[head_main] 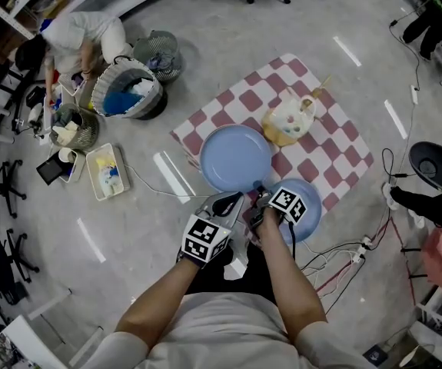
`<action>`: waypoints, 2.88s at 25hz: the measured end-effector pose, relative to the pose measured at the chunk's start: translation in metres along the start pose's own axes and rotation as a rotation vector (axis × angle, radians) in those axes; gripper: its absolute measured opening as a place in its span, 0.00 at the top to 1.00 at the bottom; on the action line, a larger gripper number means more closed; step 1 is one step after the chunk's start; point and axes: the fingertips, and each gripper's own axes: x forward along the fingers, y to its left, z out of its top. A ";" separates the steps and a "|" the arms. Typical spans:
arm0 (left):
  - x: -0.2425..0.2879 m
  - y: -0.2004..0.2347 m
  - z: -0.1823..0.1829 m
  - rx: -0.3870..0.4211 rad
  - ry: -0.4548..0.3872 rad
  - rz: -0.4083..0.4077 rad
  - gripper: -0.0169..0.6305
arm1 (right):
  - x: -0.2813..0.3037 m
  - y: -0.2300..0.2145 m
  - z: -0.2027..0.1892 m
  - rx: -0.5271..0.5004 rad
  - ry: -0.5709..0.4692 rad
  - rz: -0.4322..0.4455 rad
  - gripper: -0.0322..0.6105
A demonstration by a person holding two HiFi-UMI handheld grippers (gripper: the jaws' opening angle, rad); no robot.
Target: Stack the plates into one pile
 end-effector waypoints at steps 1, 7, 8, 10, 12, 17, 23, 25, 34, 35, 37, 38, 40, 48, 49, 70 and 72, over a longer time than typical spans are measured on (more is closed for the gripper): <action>0.001 0.000 0.000 0.000 -0.001 0.000 0.96 | 0.001 0.000 -0.001 -0.028 0.007 -0.012 0.86; 0.005 -0.006 -0.001 0.003 0.001 -0.007 0.96 | 0.000 -0.009 0.005 -0.238 0.025 -0.120 0.84; 0.006 -0.007 -0.001 0.003 0.002 -0.008 0.96 | -0.001 -0.009 0.006 -0.261 0.022 -0.128 0.84; 0.007 -0.009 -0.001 0.002 0.005 -0.012 0.96 | -0.005 -0.009 0.008 -0.289 0.018 -0.129 0.82; 0.009 -0.012 -0.001 0.002 0.009 -0.018 0.96 | -0.011 -0.007 0.011 -0.296 0.008 -0.119 0.82; 0.016 -0.030 -0.002 0.002 0.023 -0.050 0.96 | -0.037 -0.003 0.017 -0.279 -0.028 -0.078 0.82; 0.030 -0.058 -0.003 0.025 0.043 -0.107 0.96 | -0.079 -0.006 0.023 -0.280 -0.066 -0.036 0.82; 0.037 -0.070 -0.007 0.033 0.057 -0.131 0.96 | -0.097 -0.016 0.028 -0.287 -0.088 -0.044 0.82; 0.075 -0.130 -0.033 0.071 0.150 -0.244 0.96 | -0.170 -0.094 0.057 -0.306 -0.221 -0.180 0.82; 0.078 -0.136 -0.037 0.074 0.159 -0.254 0.96 | -0.176 -0.101 0.059 -0.316 -0.232 -0.195 0.82; 0.085 -0.147 -0.043 0.078 0.176 -0.270 0.96 | -0.185 -0.115 0.061 -0.326 -0.243 -0.223 0.82; 0.088 -0.152 -0.045 0.079 0.184 -0.276 0.96 | -0.189 -0.122 0.061 -0.325 -0.247 -0.236 0.82; 0.093 -0.160 -0.049 0.084 0.197 -0.286 0.96 | -0.198 -0.133 0.064 -0.329 -0.259 -0.263 0.82; 0.108 -0.184 -0.062 0.099 0.232 -0.307 0.96 | -0.213 -0.172 0.069 -0.332 -0.260 -0.344 0.82; 0.109 -0.186 -0.064 0.100 0.236 -0.309 0.96 | -0.213 -0.174 0.069 -0.330 -0.258 -0.346 0.82; 0.126 -0.185 -0.089 0.095 0.279 -0.301 0.96 | -0.187 -0.223 0.061 -0.145 -0.198 -0.345 0.83; 0.125 -0.183 -0.088 0.094 0.274 -0.296 0.96 | -0.184 -0.223 0.061 -0.132 -0.191 -0.338 0.83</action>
